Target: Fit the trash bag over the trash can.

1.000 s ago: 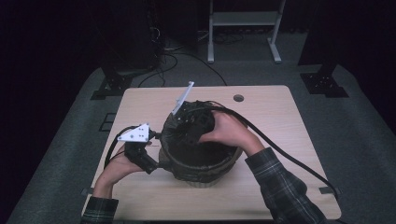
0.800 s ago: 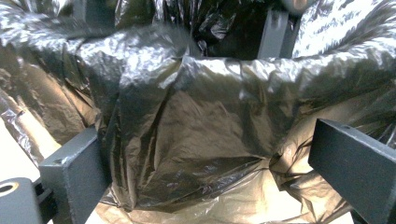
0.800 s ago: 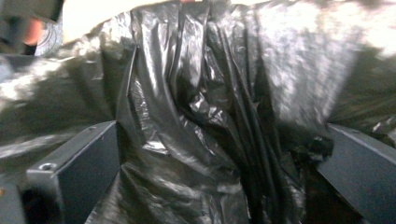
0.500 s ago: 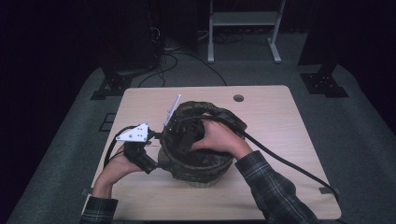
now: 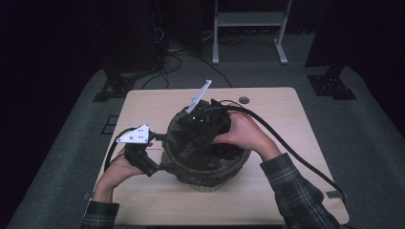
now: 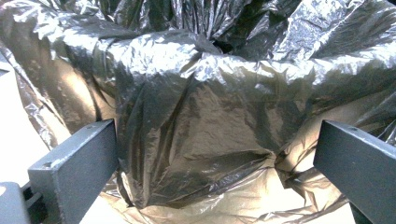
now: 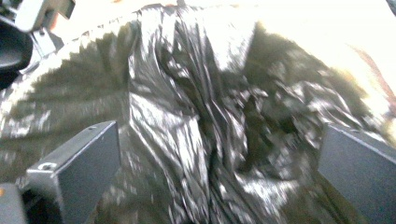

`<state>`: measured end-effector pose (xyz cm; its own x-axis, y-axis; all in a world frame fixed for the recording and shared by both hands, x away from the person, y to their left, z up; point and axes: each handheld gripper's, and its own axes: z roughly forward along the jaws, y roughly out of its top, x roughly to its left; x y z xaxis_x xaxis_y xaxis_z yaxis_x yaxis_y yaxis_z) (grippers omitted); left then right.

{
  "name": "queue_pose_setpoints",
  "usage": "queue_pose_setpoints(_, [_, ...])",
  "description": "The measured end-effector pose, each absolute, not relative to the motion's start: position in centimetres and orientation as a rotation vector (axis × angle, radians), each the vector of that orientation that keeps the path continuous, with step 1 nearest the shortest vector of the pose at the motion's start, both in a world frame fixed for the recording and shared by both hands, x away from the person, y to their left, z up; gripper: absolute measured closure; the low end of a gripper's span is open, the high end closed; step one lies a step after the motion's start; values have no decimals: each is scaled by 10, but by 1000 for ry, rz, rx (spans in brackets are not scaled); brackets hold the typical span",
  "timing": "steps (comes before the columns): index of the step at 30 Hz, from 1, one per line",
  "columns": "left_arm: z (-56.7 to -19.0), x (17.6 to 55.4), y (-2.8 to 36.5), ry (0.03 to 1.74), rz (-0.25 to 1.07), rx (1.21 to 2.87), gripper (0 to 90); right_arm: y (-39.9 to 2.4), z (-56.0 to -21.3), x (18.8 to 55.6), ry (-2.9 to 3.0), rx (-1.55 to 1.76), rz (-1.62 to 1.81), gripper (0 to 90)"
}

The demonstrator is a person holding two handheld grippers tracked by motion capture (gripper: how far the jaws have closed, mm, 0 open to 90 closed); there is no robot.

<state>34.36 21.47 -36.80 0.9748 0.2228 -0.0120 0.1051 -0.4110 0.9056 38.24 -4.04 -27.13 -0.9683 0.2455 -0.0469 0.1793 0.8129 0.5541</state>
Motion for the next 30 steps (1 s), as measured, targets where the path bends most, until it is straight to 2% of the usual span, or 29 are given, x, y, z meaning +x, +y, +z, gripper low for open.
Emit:
queue_pose_setpoints(16, [-364,345,222,260,154,1979,0,-112,-257,372,2742,444,1059,0])
queue_pose_setpoints(30, [-360,343,232,278,165,1984,0,-195,-271,361,2609,641,1199,0])
